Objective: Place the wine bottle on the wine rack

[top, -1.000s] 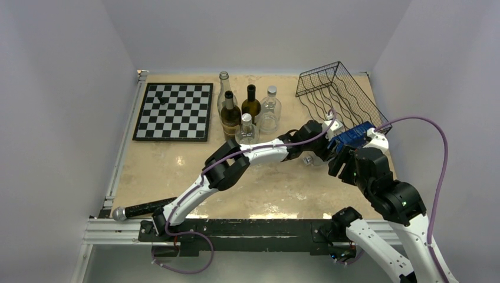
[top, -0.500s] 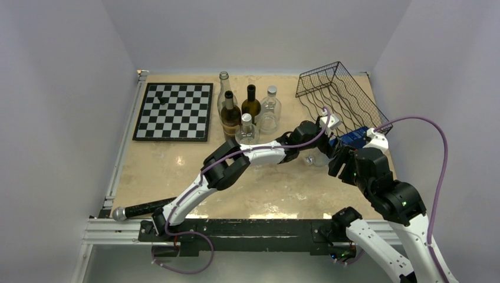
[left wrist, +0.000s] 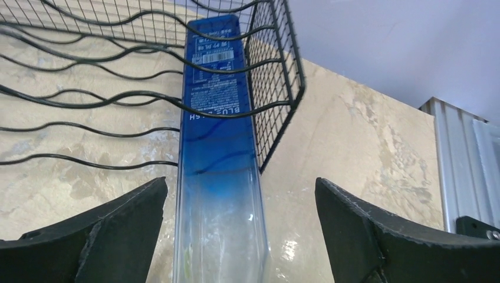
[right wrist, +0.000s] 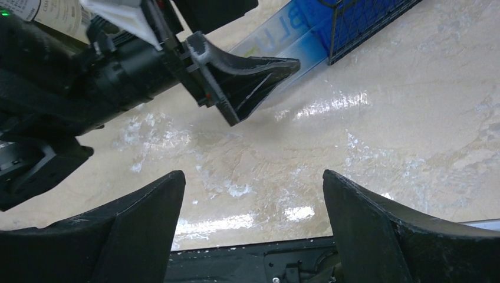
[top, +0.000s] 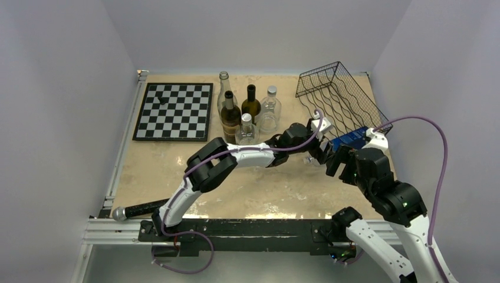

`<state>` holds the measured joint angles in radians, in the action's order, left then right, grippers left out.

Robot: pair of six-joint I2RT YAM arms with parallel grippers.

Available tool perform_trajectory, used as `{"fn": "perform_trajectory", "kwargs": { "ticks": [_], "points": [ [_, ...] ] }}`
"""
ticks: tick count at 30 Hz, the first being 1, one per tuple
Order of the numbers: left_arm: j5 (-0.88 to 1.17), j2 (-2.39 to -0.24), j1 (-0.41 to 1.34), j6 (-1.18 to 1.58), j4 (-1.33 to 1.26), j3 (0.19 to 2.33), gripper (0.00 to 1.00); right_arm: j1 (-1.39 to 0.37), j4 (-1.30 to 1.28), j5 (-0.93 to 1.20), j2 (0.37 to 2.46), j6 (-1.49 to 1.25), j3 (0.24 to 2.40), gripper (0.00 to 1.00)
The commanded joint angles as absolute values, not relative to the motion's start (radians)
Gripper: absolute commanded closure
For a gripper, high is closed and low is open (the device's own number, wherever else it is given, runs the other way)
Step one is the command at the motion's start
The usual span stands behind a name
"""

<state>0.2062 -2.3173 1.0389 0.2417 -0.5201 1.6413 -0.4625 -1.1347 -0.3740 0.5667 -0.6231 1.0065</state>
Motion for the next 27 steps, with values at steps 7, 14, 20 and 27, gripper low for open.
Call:
{"fn": "perform_trajectory", "kwargs": {
  "ticks": [7, 14, 20, 27],
  "points": [
    [0.364, -2.2, 1.039, 0.127, -0.298, 1.642, 0.01, -0.458, -1.101, -0.361, 0.531, -0.6, 1.032, 0.09],
    [0.28, -2.201, 1.037, 0.128, -0.209, 1.653, 0.01, -0.457, -1.074, -0.343, 0.511, -0.59, 1.02, 0.08],
    [0.281, -2.258, 1.034, 0.122, -0.116, 1.724, 0.01, -0.457, -1.074, -0.336, 0.518, -0.595, 1.02, 0.08],
    [0.283, -2.322, 1.021, 0.154, -0.038, 1.799, 0.05, -0.457, -1.069, -0.336, 0.518, -0.594, 1.019, 0.08]
  ]
}}
